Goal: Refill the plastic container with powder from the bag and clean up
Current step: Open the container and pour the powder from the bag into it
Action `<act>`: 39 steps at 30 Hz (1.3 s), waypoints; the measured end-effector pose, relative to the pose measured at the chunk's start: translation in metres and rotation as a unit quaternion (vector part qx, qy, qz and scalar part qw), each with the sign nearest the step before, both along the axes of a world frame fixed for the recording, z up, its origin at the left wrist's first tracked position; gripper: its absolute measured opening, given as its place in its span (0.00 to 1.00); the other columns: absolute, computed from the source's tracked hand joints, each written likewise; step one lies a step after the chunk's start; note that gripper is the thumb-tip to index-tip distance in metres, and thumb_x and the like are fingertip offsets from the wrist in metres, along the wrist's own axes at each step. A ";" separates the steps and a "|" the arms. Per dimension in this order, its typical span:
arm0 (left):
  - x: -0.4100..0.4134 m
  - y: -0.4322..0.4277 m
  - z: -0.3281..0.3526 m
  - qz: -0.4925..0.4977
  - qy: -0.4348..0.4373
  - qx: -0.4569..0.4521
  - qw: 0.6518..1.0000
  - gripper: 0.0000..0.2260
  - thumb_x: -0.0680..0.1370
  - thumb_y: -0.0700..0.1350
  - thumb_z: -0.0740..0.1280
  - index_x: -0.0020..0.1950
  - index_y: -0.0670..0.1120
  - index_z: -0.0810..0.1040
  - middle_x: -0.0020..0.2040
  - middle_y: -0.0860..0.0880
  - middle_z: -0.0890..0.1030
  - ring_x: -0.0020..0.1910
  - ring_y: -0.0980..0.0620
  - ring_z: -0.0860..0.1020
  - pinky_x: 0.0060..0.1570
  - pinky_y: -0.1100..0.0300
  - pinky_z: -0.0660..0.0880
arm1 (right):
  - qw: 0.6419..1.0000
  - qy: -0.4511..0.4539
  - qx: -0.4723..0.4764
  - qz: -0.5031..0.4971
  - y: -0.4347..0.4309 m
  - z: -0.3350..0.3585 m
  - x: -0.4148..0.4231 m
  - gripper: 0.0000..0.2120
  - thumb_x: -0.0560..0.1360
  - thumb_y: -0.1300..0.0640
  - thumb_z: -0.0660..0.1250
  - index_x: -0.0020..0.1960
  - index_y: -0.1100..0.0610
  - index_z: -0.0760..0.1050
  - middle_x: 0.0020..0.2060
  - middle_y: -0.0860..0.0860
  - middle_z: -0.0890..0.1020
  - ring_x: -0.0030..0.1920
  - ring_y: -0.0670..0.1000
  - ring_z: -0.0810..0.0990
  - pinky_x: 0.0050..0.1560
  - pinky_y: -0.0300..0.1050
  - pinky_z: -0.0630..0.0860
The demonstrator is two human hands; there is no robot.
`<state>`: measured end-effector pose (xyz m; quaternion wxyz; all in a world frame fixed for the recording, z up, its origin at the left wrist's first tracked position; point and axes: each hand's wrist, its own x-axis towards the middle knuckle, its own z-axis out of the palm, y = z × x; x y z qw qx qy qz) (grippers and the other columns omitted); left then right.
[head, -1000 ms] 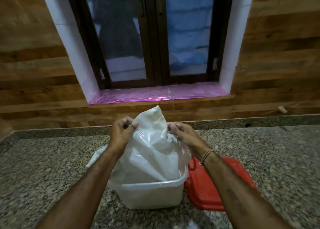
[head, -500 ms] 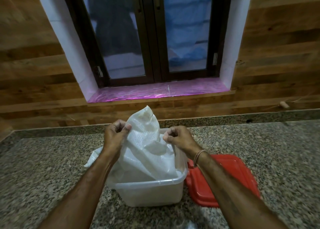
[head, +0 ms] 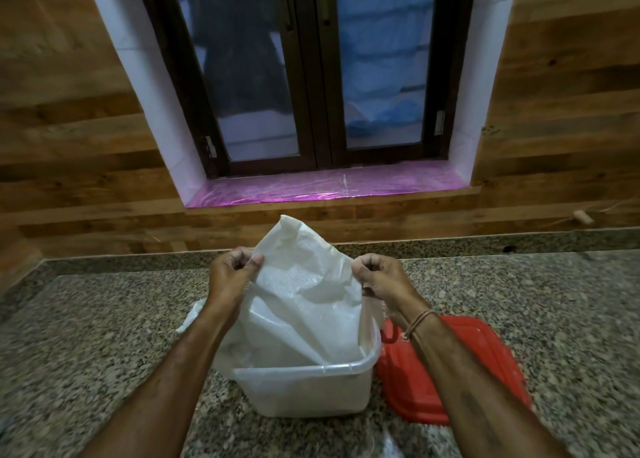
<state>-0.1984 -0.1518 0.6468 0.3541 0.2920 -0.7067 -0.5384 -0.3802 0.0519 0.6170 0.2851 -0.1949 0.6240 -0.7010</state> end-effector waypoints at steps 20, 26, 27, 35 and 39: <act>0.005 0.006 0.000 -0.042 -0.057 -0.101 0.992 0.11 0.80 0.44 0.70 0.38 0.45 0.81 0.35 0.47 0.84 0.34 0.53 0.80 0.39 0.52 0.76 | 0.986 0.160 -0.040 -0.019 -0.051 0.044 0.016 0.08 0.74 0.63 0.77 0.39 0.63 0.81 0.36 0.55 0.84 0.38 0.49 0.80 0.42 0.47 0.78; -0.006 0.019 0.028 -0.036 -0.012 -0.168 0.985 0.05 0.78 0.47 0.75 0.54 0.52 0.84 0.49 0.54 0.86 0.49 0.57 0.84 0.48 0.61 0.81 | 0.981 0.192 -0.008 -0.004 -0.053 0.040 0.025 0.08 0.75 0.58 0.77 0.40 0.60 0.82 0.38 0.57 0.87 0.38 0.50 0.83 0.44 0.54 0.83; -0.011 0.024 0.037 -0.039 -0.006 -0.189 0.981 0.06 0.77 0.47 0.75 0.54 0.52 0.84 0.49 0.55 0.86 0.49 0.58 0.83 0.47 0.64 0.80 | 0.979 0.206 -0.003 -0.011 -0.055 0.040 0.027 0.08 0.74 0.57 0.77 0.39 0.59 0.82 0.38 0.56 0.87 0.38 0.51 0.84 0.44 0.55 0.84; -0.028 0.038 0.052 -0.038 0.011 -0.264 0.964 0.06 0.78 0.41 0.72 0.42 0.49 0.84 0.39 0.52 0.84 0.39 0.58 0.81 0.39 0.64 0.75 | 0.979 0.198 -0.052 0.008 -0.047 0.039 0.034 0.06 0.76 0.60 0.75 0.44 0.63 0.84 0.42 0.61 0.87 0.40 0.48 0.83 0.45 0.49 0.81; -0.023 0.021 0.049 -0.011 0.061 -0.162 0.985 0.06 0.78 0.38 0.72 0.41 0.44 0.83 0.36 0.45 0.82 0.35 0.55 0.76 0.37 0.60 0.73 | 0.981 0.168 -0.045 0.087 -0.023 0.015 0.016 0.08 0.79 0.60 0.72 0.53 0.65 0.84 0.50 0.63 0.87 0.46 0.50 0.83 0.51 0.47 0.81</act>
